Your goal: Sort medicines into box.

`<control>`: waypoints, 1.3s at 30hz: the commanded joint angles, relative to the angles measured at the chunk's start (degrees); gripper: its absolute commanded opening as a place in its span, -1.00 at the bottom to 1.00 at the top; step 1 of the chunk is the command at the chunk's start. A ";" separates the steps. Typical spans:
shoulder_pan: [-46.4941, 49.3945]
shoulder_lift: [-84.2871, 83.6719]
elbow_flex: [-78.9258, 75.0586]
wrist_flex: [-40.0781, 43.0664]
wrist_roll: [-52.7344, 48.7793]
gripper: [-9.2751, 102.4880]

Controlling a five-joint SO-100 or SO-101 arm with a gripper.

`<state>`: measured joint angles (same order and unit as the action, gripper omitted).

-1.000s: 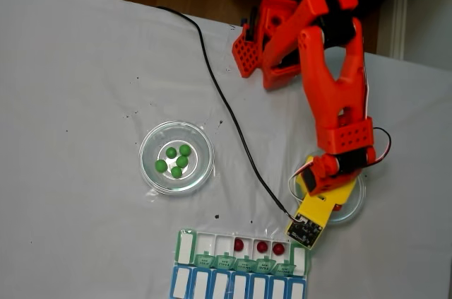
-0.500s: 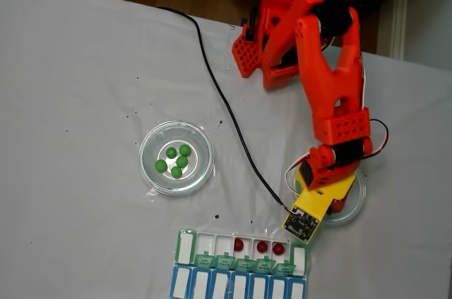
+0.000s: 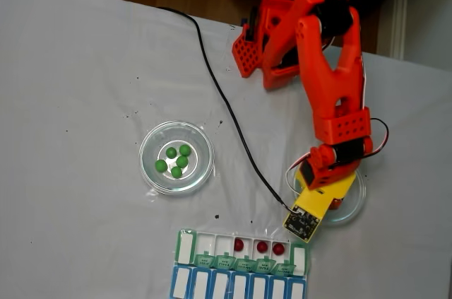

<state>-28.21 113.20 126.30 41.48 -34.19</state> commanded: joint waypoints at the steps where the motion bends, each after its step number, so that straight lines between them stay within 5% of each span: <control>1: -0.88 1.05 -0.79 -0.62 0.35 -0.53; 26: -1.93 0.53 -1.23 1.05 1.14 -0.81; 39: -0.44 15.56 -6.77 16.96 6.59 -0.81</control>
<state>-29.79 119.97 124.98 55.90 -29.09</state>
